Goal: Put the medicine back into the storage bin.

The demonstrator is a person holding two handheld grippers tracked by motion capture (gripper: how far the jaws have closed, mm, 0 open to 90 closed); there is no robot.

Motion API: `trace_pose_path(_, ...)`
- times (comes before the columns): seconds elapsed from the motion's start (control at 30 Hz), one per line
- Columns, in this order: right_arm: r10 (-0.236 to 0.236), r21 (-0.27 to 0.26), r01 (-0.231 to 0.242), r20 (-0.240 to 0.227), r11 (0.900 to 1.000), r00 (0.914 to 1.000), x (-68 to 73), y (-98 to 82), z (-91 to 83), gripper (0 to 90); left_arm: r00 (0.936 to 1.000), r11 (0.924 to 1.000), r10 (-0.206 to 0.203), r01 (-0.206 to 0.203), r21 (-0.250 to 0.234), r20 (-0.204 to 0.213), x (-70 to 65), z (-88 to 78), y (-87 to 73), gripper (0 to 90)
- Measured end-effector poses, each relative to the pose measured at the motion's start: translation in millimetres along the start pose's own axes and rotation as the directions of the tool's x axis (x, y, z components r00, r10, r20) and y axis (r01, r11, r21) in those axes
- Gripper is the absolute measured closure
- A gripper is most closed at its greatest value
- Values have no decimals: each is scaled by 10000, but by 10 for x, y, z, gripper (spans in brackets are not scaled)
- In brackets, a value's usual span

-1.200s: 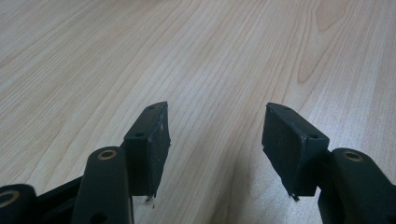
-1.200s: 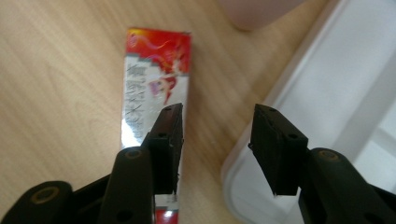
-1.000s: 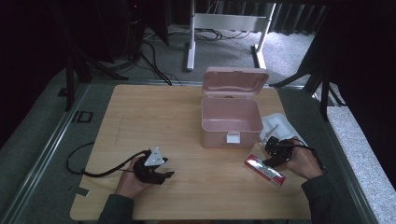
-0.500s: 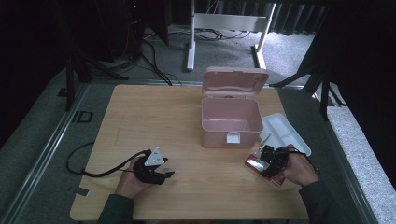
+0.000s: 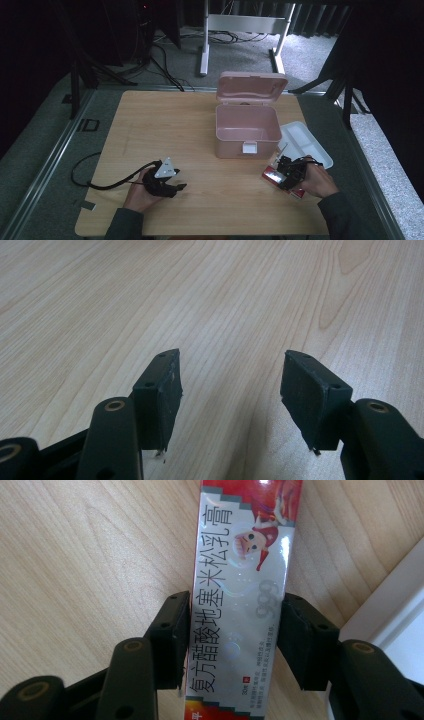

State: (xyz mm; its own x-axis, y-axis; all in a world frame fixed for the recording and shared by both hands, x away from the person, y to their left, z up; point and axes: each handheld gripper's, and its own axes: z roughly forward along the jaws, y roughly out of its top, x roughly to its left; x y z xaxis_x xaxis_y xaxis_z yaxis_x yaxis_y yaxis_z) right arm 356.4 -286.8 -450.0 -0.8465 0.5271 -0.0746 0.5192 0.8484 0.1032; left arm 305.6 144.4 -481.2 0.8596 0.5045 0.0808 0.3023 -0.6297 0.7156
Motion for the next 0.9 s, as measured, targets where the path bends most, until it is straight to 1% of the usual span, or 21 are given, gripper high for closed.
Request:
trace_pose_path(0.13, -95, 40, 95, 12, 9999, 10000, 2, 5, -5, 506, 10000, 10000, -7, 7, 0, 4, 0, 3, 0, 416)
trace_pose_path(0.17, -156, 50, 156, 36, 9999, 9999, 6, 5, -7, 507, 10000, 10000, -1, 1, 5, 7, 0, 3, 0, 416)
trace_pose_path(0.2, -319, 116, 318, 66, 9994, 9995, 13, 5, -10, 508, 10000, 10000, -3, 3, 2, 1, 0, 3, 0, 416)
trace_pose_path(0.27, -391, 182, 389, 88, 9991, 9992, 29, 2, -30, 509, 10000, 10000, -8, 8, 7, 9, 1, 4, 0, 416)
trace_pose_path(0.4, -466, 118, 465, 71, 9988, 9989, 37, -8, -85, 509, 10000, 10000, -14, 13, 13, 18, -1, 10, 0, 416)
trace_pose_path(0.53, -671, -4, 671, 72, 9977, 9977, 37, -14, -215, 510, 10000, 10000, 1, -1, 12, 18, -1, 9, 2, 416)
trace_pose_path(0.73, -825, -236, 826, 78, 9963, 9966, 16, 6, -420, 510, 10000, 10000, -2, 2, 31, 24, -1, 13, 1, 416)
trace_pose_path(0.8, -911, -266, 913, 81, 9955, 9958, 15, 12, -455, 510, 10000, 10000, -1, 1, 35, 25, 0, 13, 2, 416)
trace_pose_path(0.83, -1045, -289, 1047, 82, 9941, 9945, 15, 23, -539, 510, 10000, 10000, -6, 5, 31, 22, 0, 14, 2, 416)
trace_pose_path(0.9, -1145, -360, 1146, 48, 9928, 9934, -2, 23, -632, 510, 10000, 10000, 11, -11, 19, 16, 1, 11, 2, 416)
